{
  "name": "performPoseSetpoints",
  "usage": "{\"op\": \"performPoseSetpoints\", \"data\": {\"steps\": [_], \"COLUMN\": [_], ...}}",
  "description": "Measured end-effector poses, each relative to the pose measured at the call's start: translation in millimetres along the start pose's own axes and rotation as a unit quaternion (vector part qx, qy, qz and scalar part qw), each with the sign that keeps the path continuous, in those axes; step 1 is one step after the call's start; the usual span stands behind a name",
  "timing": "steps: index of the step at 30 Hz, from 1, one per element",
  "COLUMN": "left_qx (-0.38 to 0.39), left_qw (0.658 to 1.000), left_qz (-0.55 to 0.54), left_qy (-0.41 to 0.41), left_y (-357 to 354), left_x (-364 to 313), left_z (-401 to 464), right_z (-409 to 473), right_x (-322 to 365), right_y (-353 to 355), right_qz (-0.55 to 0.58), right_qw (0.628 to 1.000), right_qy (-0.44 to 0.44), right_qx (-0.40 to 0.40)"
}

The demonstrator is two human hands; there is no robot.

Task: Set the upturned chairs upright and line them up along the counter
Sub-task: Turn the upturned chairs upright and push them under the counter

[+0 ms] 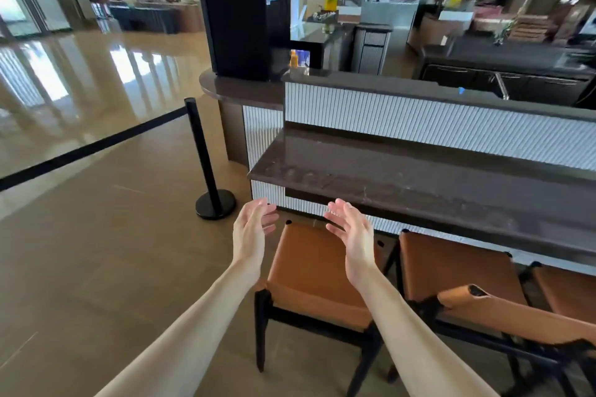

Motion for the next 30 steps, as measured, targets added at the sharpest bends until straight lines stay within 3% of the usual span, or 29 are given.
{"op": "performPoseSetpoints", "data": {"steps": [5, 7, 10, 13, 15, 21, 30], "left_qx": [0.048, 0.061, 0.048, 0.018, 0.001, -0.017, -0.076], "left_qw": [0.997, 0.992, 0.972, 0.922, 0.897, 0.877, 0.866], "left_qz": [0.033, 0.051, 0.016, -0.033, -0.036, -0.055, -0.102], "left_qy": [0.053, 0.097, 0.229, 0.386, 0.44, 0.477, 0.484], "left_y": [-18, -21, -14, 3, 13, 15, 7], "left_x": [15, 35, 86, 144, 171, 206, 245], "left_z": [39, 54, 73, 81, 86, 126, 156], "right_z": [5, -2, -25, -47, -59, -64, -39], "right_x": [-21, -40, -79, -119, -146, -206, -240], "right_y": [14, 27, 53, 70, 80, 95, 140], "right_qz": [-0.029, -0.033, 0.012, 0.078, 0.082, 0.098, 0.172], "right_qw": [0.995, 0.985, 0.945, 0.907, 0.886, 0.836, 0.842], "right_qy": [-0.032, -0.082, -0.206, -0.294, -0.34, -0.43, -0.355], "right_qx": [-0.089, -0.151, -0.254, -0.293, -0.303, -0.326, -0.367]}}
Point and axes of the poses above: each hand's wrist, its own z-axis towards the middle knuckle, its own y-axis out of the back of the hand, x = y × z, the point moved 4 cm from there along z, towards the middle knuckle, and after that the axes turned 14 degrees about y, right-handed, at the moved point
